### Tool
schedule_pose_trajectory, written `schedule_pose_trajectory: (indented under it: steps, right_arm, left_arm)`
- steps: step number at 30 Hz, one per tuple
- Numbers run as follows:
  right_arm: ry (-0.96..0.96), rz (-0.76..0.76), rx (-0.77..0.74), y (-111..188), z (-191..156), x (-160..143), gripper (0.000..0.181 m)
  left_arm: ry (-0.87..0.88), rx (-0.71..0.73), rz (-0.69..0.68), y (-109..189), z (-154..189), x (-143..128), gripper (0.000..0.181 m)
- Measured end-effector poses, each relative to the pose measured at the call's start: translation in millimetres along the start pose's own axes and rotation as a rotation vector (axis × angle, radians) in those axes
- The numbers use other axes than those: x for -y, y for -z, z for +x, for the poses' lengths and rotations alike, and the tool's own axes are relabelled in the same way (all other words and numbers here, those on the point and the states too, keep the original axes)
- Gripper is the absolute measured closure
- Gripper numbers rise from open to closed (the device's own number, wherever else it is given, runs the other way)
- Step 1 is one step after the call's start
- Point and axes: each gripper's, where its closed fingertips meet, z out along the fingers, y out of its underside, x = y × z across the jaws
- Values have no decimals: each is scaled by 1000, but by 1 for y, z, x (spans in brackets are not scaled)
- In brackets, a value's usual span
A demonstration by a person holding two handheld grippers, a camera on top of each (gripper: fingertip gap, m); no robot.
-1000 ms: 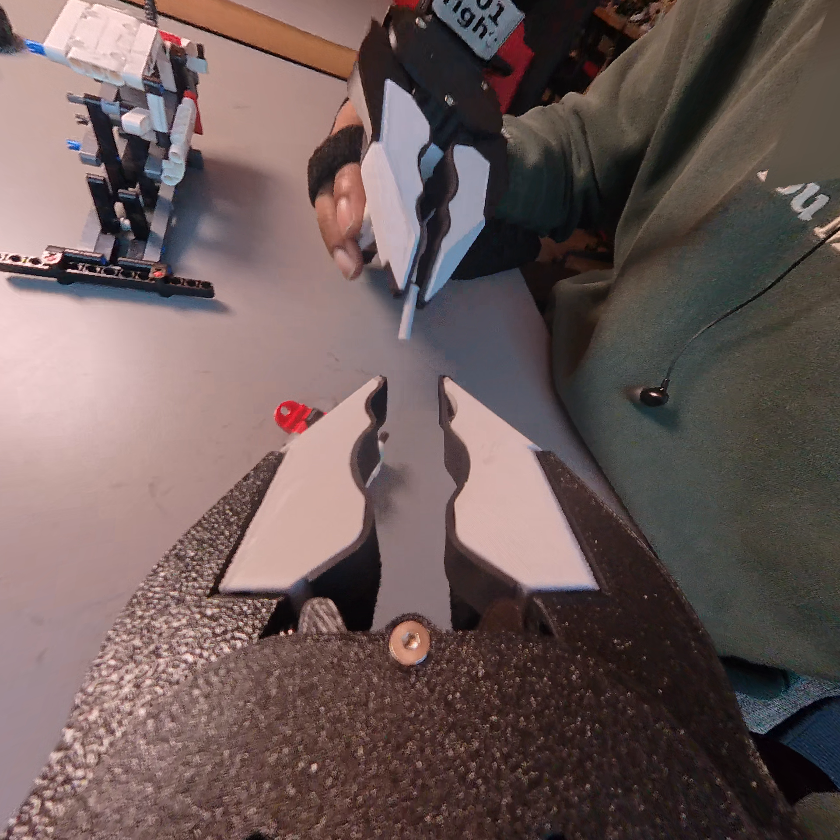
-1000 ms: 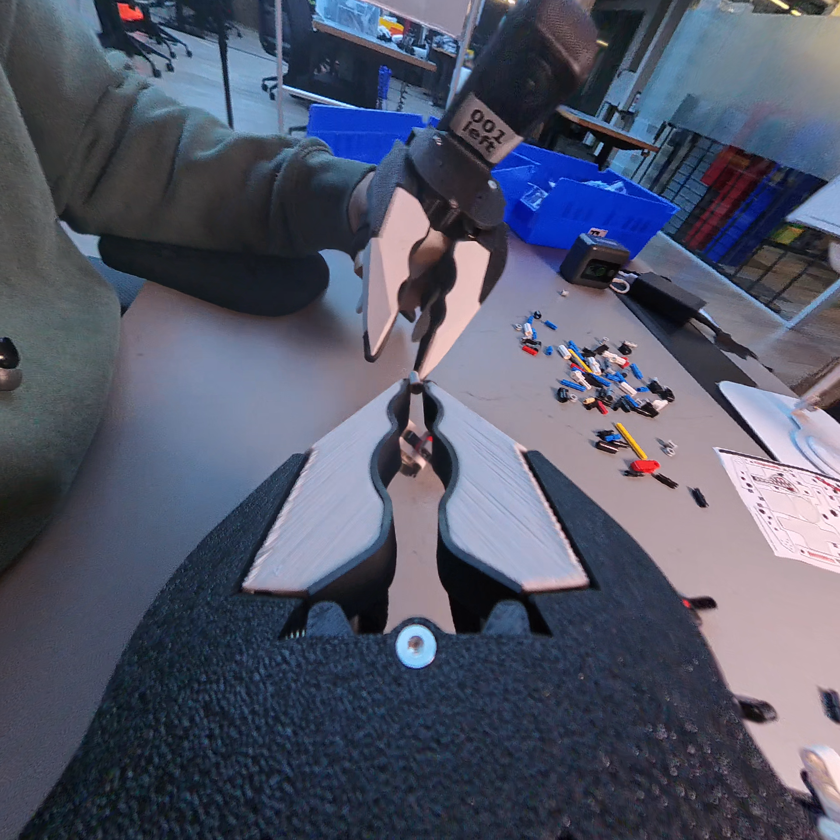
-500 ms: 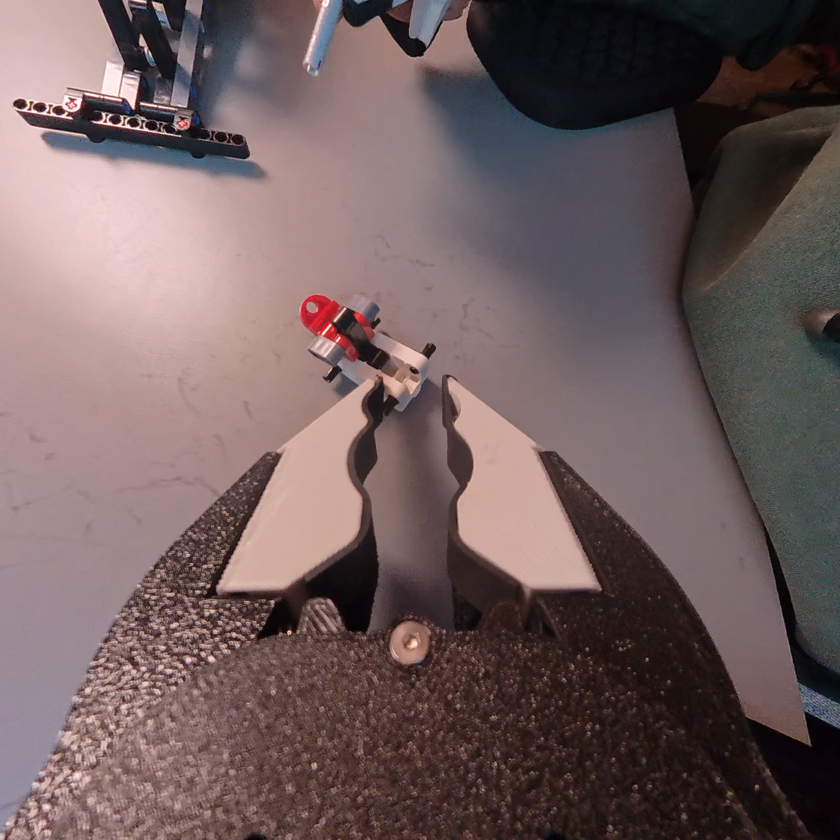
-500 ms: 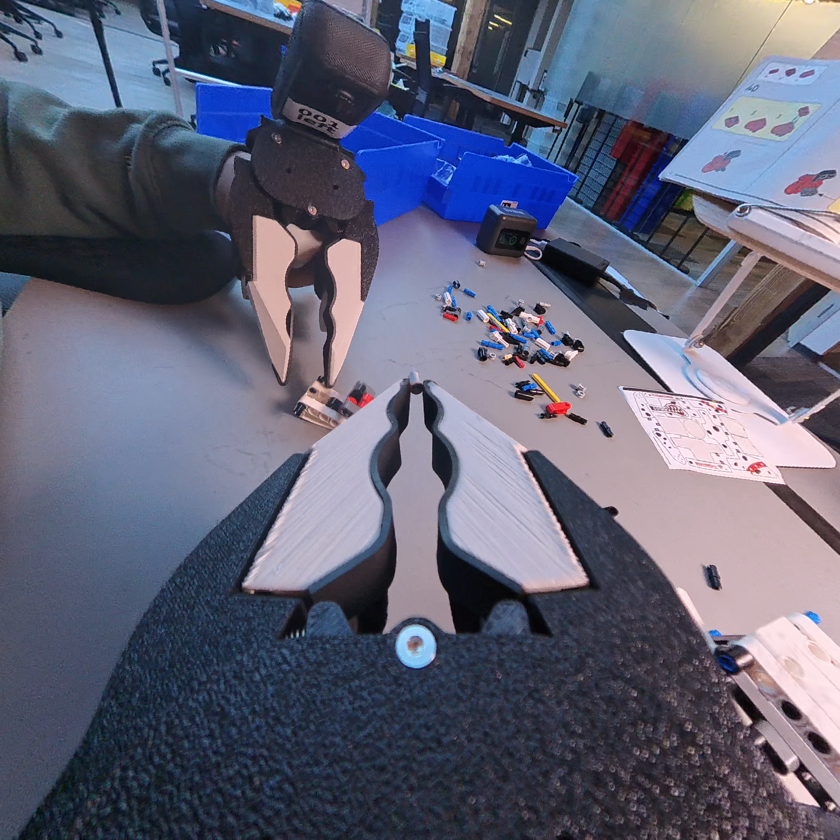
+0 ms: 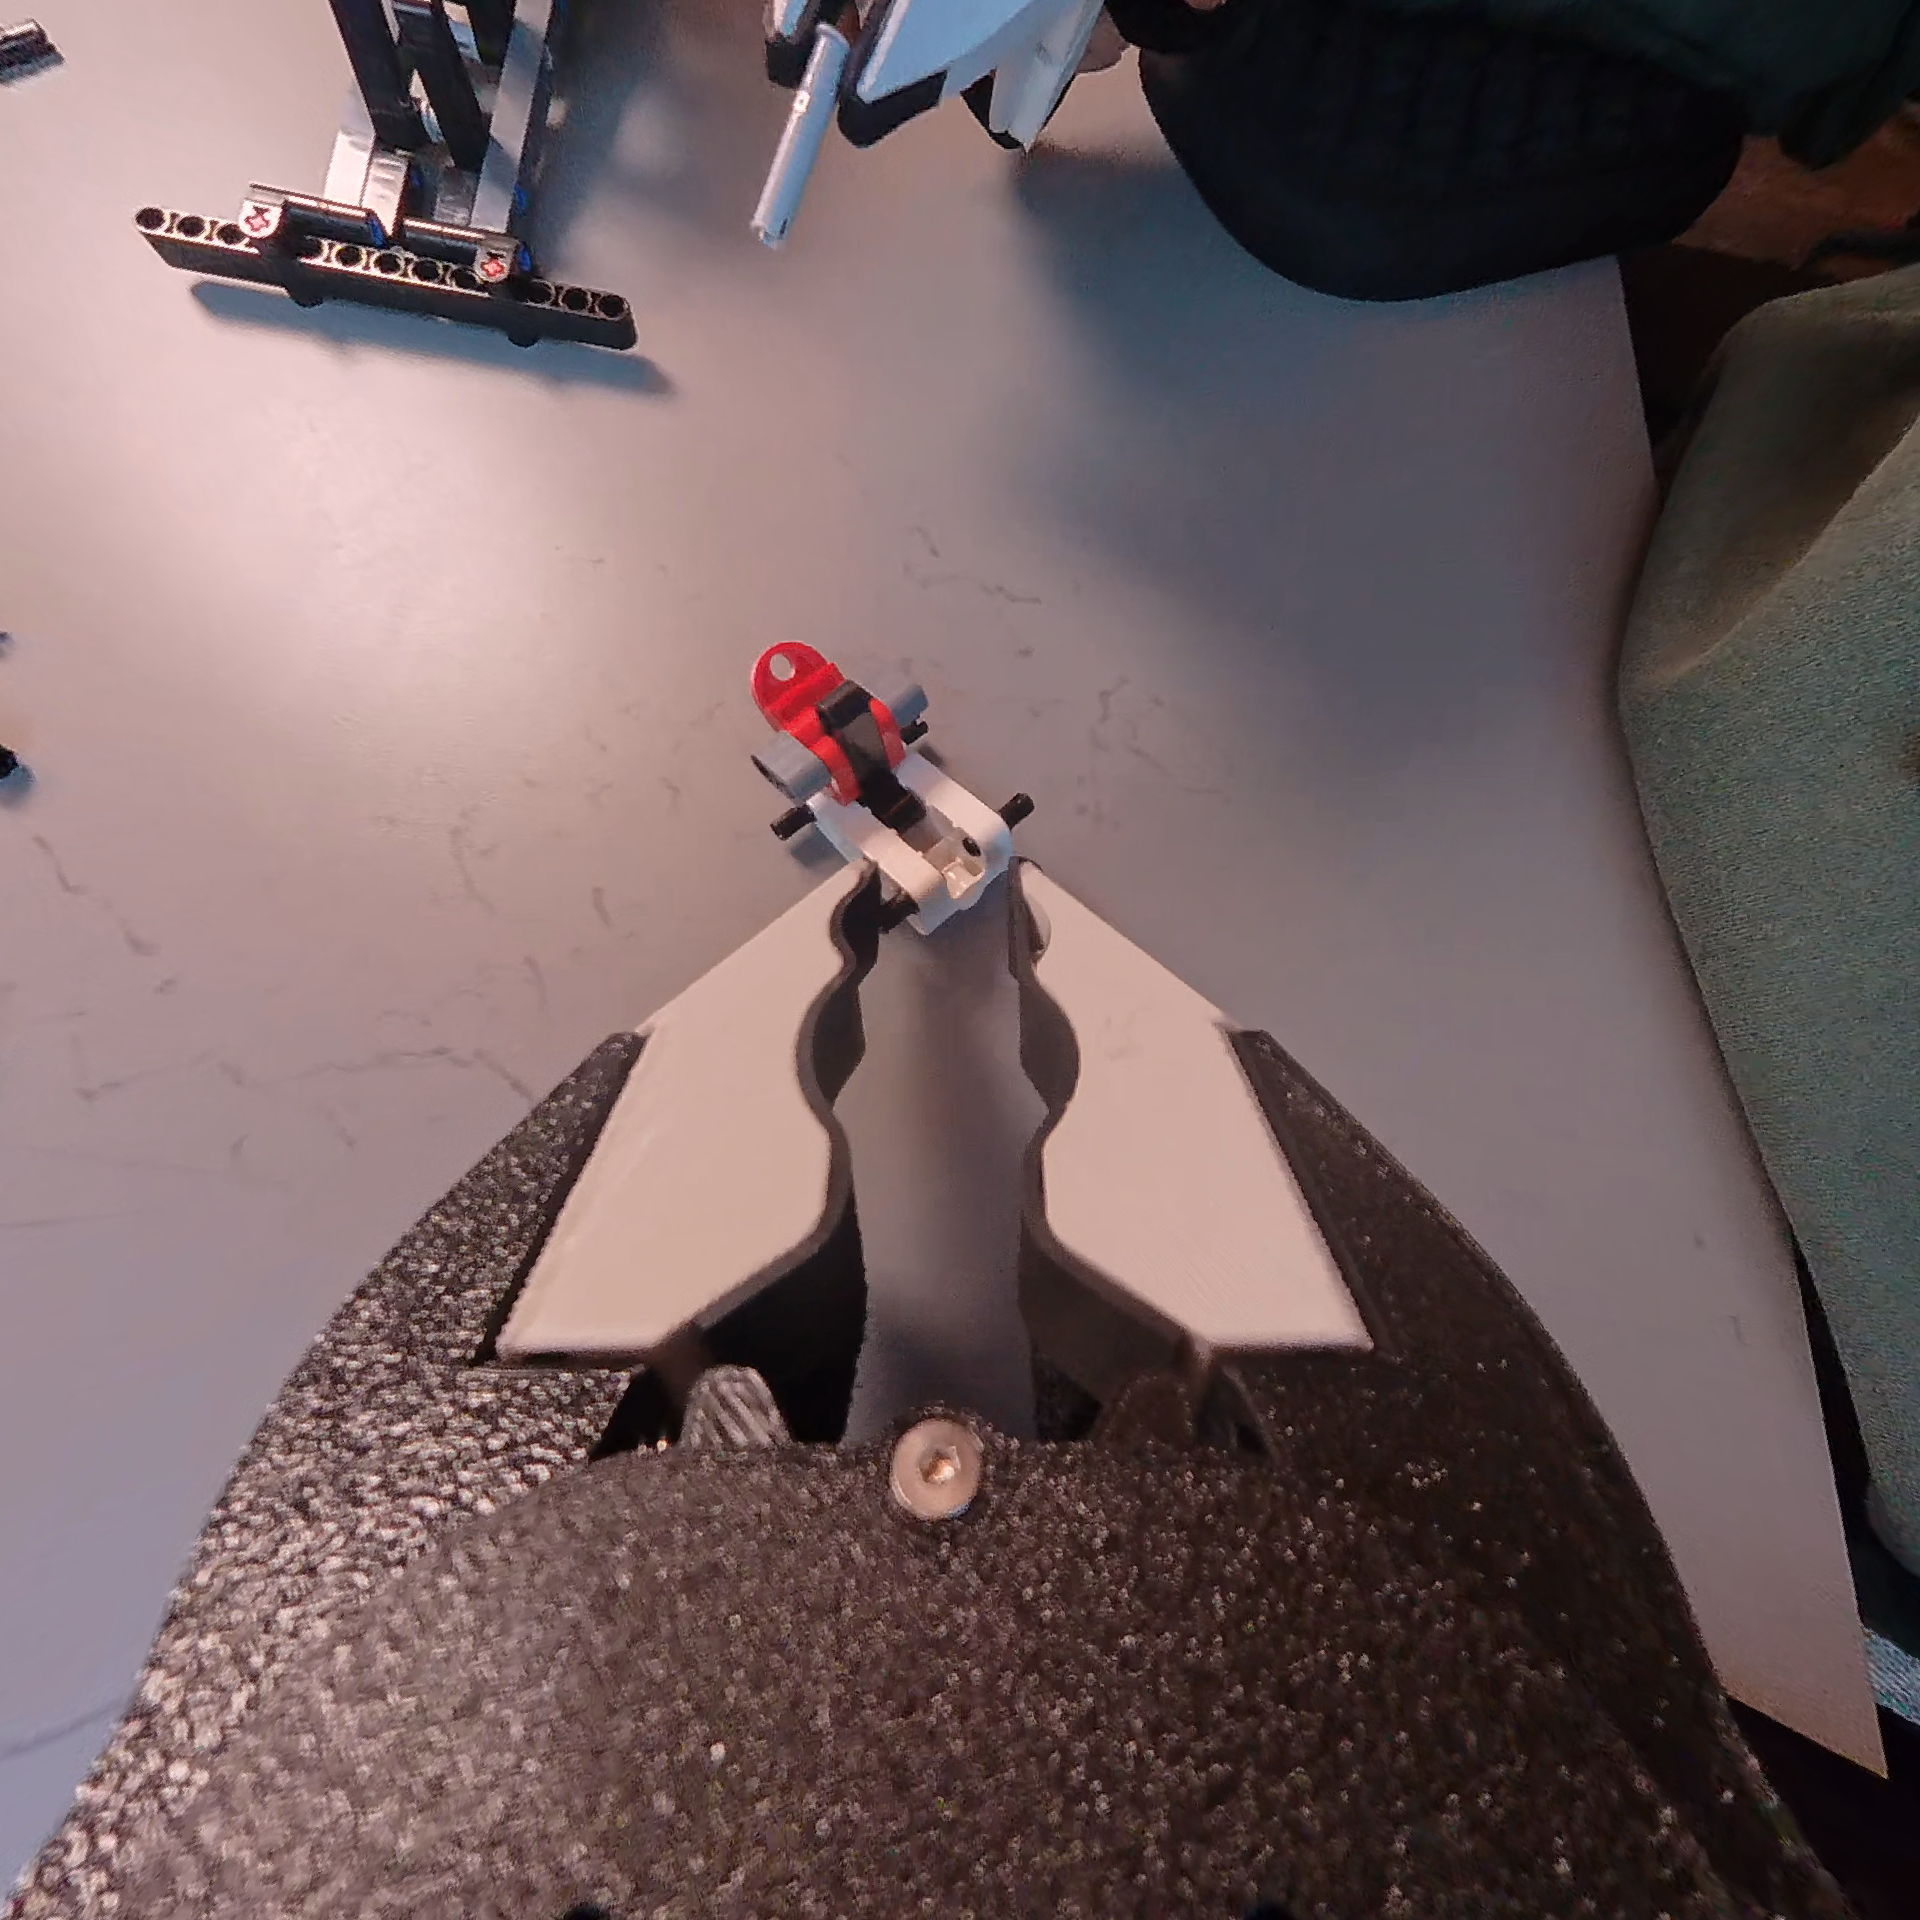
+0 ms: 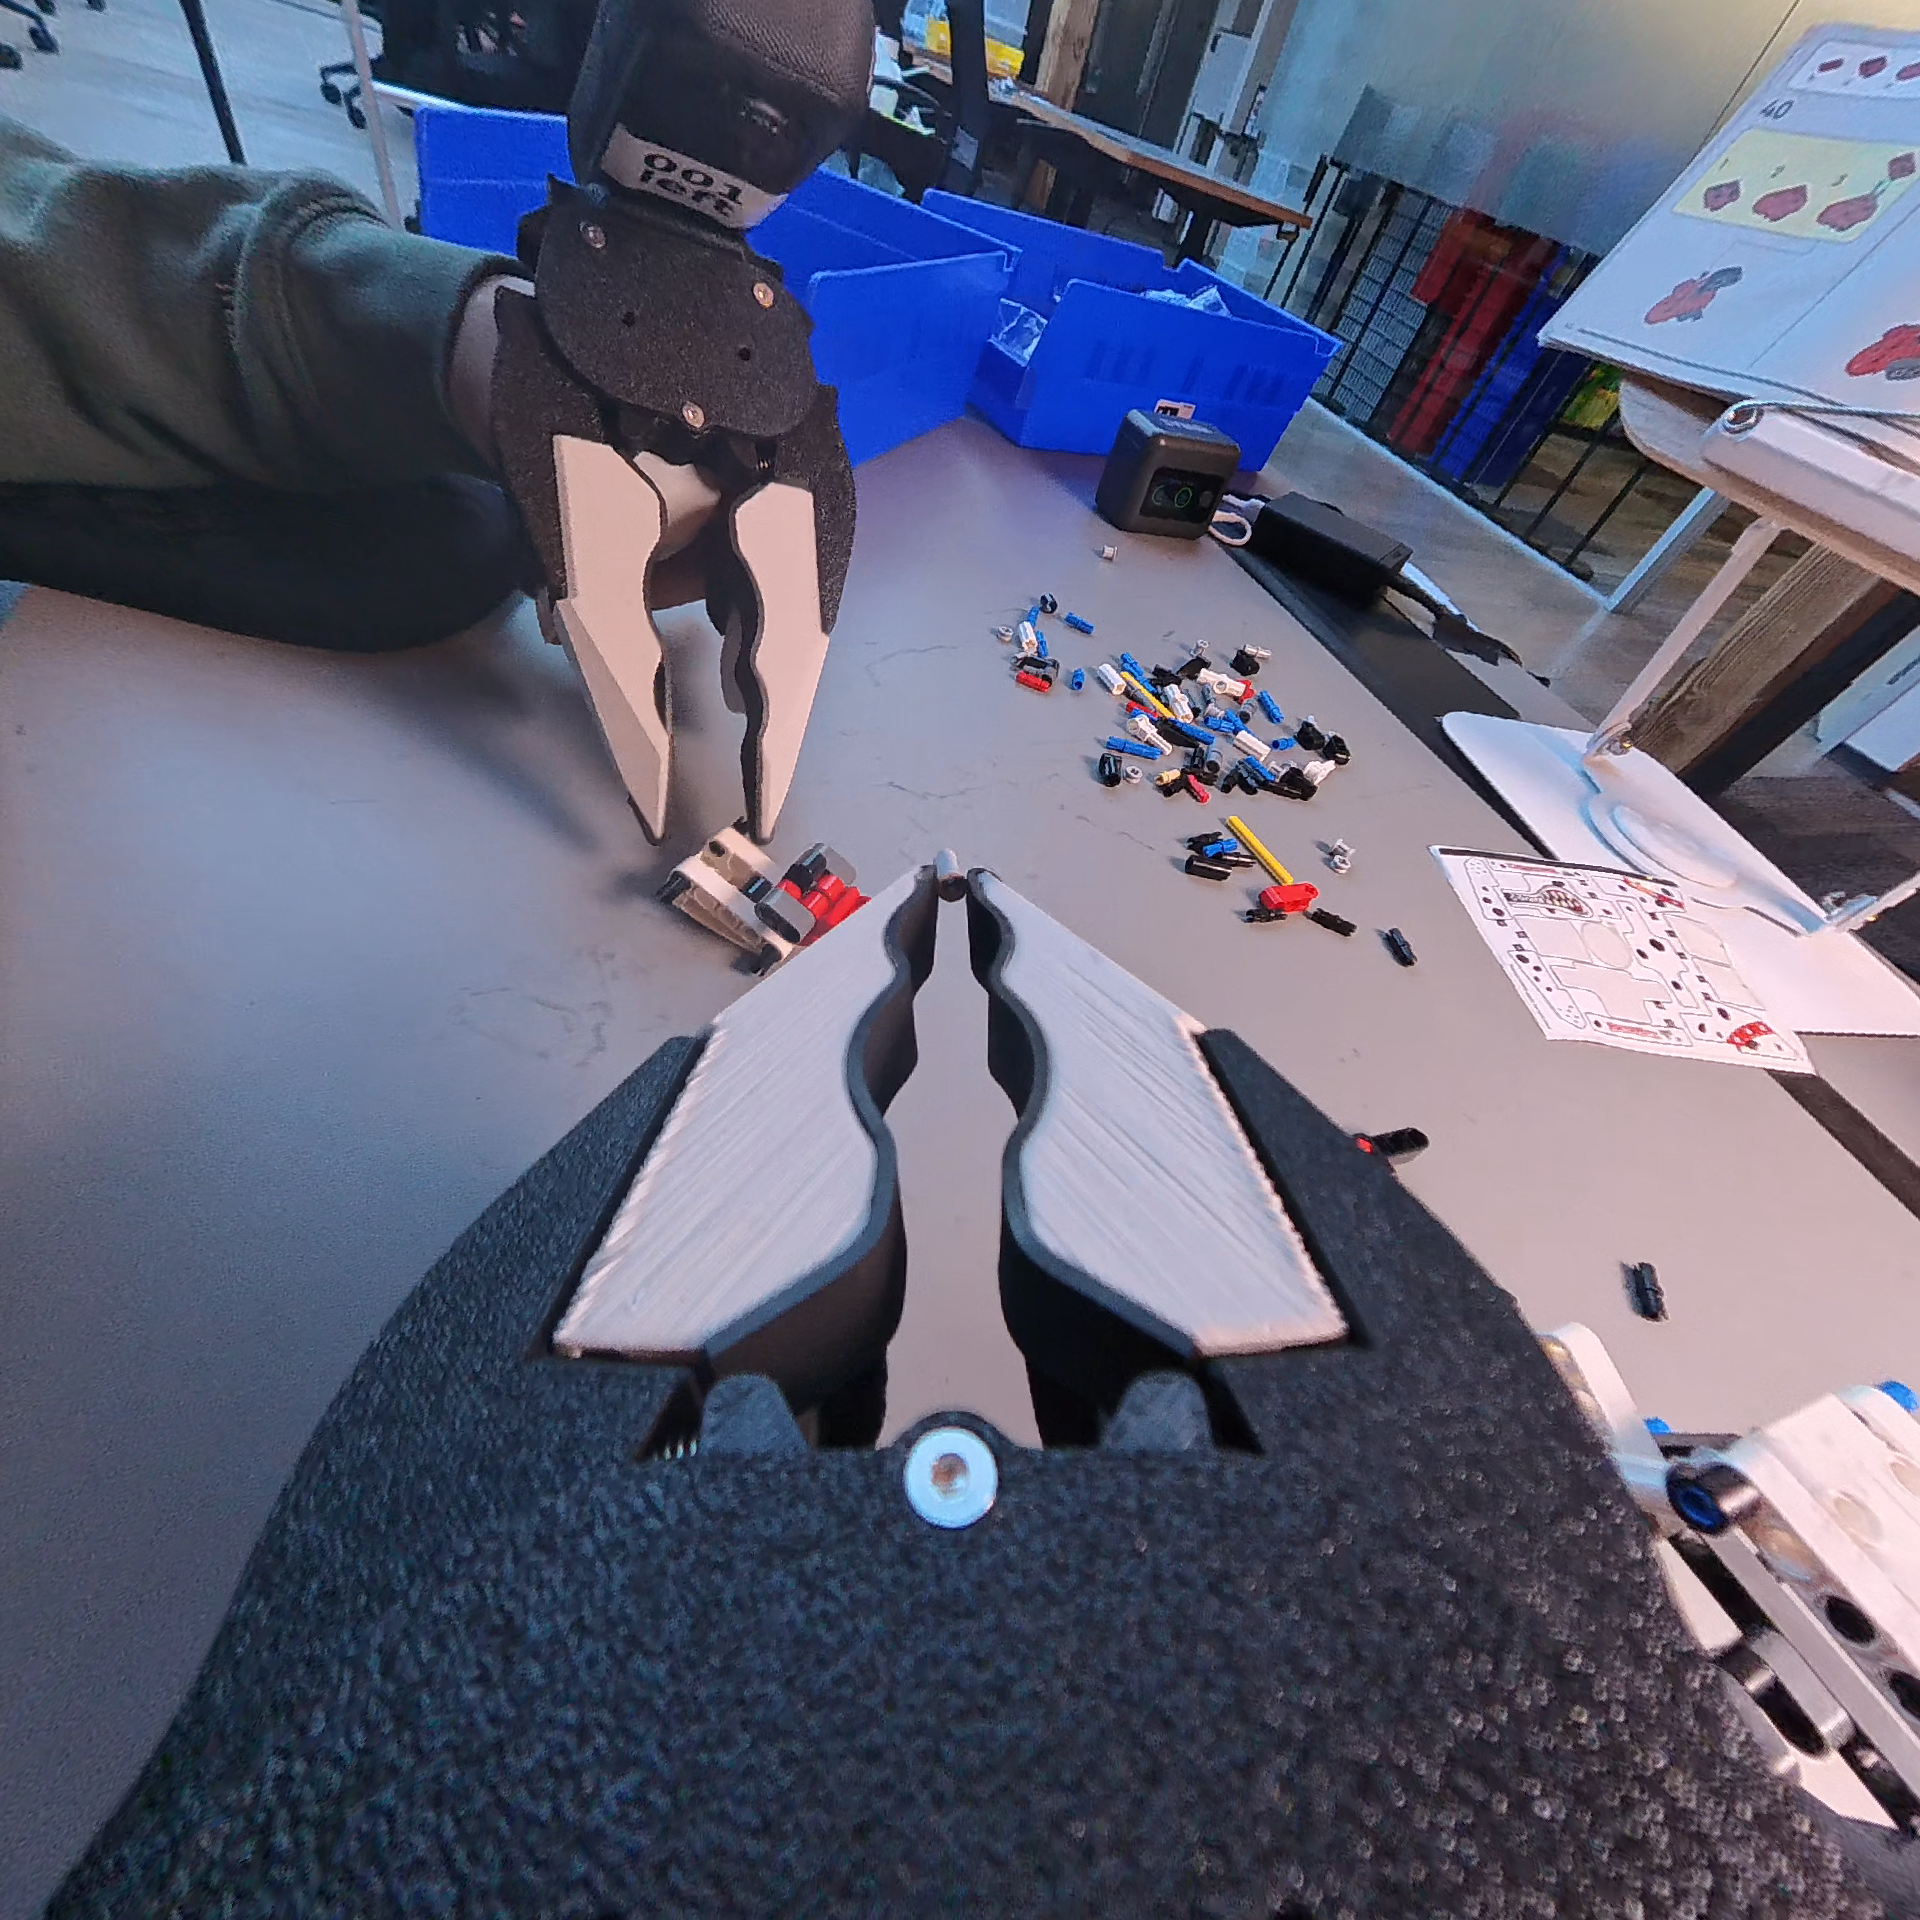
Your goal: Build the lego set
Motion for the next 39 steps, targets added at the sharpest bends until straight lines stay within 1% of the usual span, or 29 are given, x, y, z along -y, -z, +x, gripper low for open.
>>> schedule_pose_trajectory:
  steps: [7, 19, 24, 26, 29, 32, 36, 39]
  right_arm:
    - [4, -7, -1, 0, 0, -1, 176]
    - [-2, -20, 14, 1, -1, -4, 176]
    - [-3, -35, 51, -2, -10, -7, 176]
    - [-5, -36, 68, -4, -14, -7, 176]
    - [-44, 8, 116, -4, -22, 2, 176]
    - [-90, 49, 165, -5, -31, 10, 176]
    - [-128, 64, 219, -9, -41, 13, 176]
    - [-120, 53, 220, -10, -42, 11, 176]
  left_arm:
    - [-8, 11, -41, -8, 1, -6, 163]
    - [33, 11, -31, -14, -3, -6, 174]
    - [63, -24, 27, -9, -2, 2, 174]
    - [61, -47, 70, -6, 1, 9, 175]
    - [51, -110, 154, 2, 12, 24, 175]
    - [34, -158, 208, 7, 22, 36, 175]
    - [36, -184, 223, 8, 27, 40, 175]
    - [41, -192, 227, 9, 27, 41, 175]
